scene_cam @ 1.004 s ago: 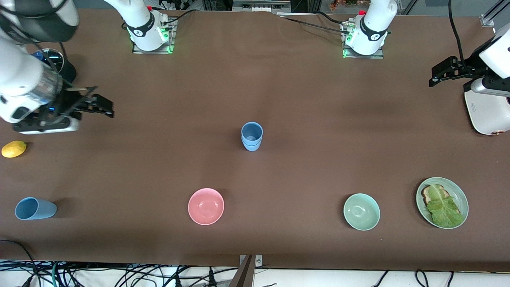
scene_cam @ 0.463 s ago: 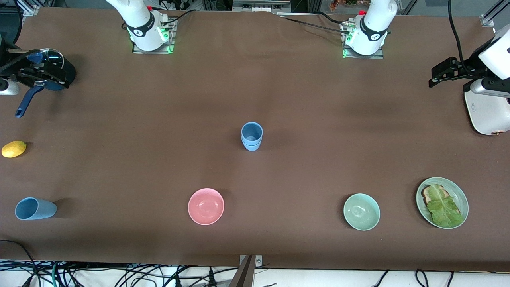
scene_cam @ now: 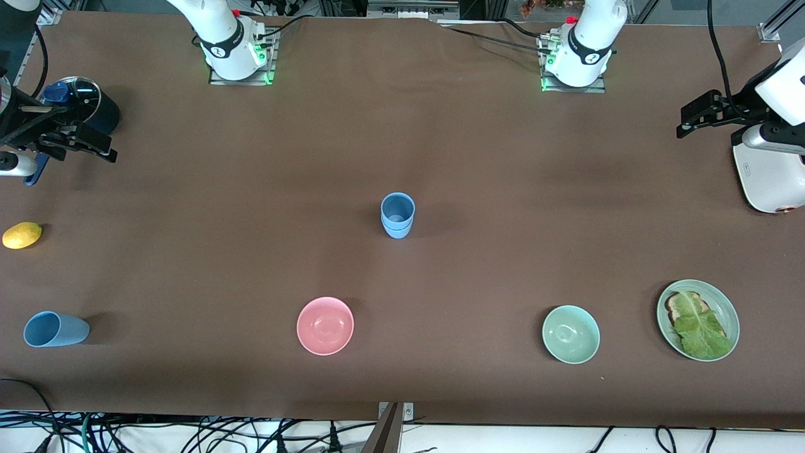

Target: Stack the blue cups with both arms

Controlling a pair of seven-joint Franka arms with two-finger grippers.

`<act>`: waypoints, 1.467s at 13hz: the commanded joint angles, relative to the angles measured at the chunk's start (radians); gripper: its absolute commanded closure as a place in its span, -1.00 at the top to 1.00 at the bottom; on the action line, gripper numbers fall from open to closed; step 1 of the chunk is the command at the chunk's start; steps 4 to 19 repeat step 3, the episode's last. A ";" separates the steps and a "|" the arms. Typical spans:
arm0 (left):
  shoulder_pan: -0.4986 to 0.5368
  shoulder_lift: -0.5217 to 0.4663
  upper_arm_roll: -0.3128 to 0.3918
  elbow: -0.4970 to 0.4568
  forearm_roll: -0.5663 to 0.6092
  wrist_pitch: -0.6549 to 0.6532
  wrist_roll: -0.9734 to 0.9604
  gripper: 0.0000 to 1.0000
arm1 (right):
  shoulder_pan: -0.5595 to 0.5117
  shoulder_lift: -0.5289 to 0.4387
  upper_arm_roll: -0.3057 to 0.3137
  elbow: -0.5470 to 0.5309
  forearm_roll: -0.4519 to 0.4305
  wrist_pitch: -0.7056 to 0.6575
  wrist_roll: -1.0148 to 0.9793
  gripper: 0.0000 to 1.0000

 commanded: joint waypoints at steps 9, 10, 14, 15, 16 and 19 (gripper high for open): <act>0.006 0.004 0.000 0.012 -0.014 -0.011 0.021 1.00 | -0.046 -0.024 0.059 0.002 -0.006 -0.024 -0.006 1.00; 0.006 0.004 0.000 0.012 -0.014 -0.011 0.021 1.00 | -0.046 -0.024 0.059 0.002 -0.006 -0.024 -0.006 1.00; 0.006 0.004 0.000 0.012 -0.014 -0.011 0.021 1.00 | -0.046 -0.024 0.059 0.002 -0.006 -0.024 -0.006 1.00; 0.006 0.004 0.000 0.012 -0.014 -0.011 0.021 1.00 | -0.046 -0.024 0.059 0.002 -0.006 -0.024 -0.006 1.00; 0.006 0.004 0.000 0.012 -0.014 -0.011 0.021 1.00 | -0.046 -0.024 0.059 0.002 -0.006 -0.024 -0.006 1.00; 0.006 0.004 0.000 0.012 -0.014 -0.011 0.021 1.00 | -0.046 -0.024 0.059 0.002 -0.006 -0.024 -0.006 1.00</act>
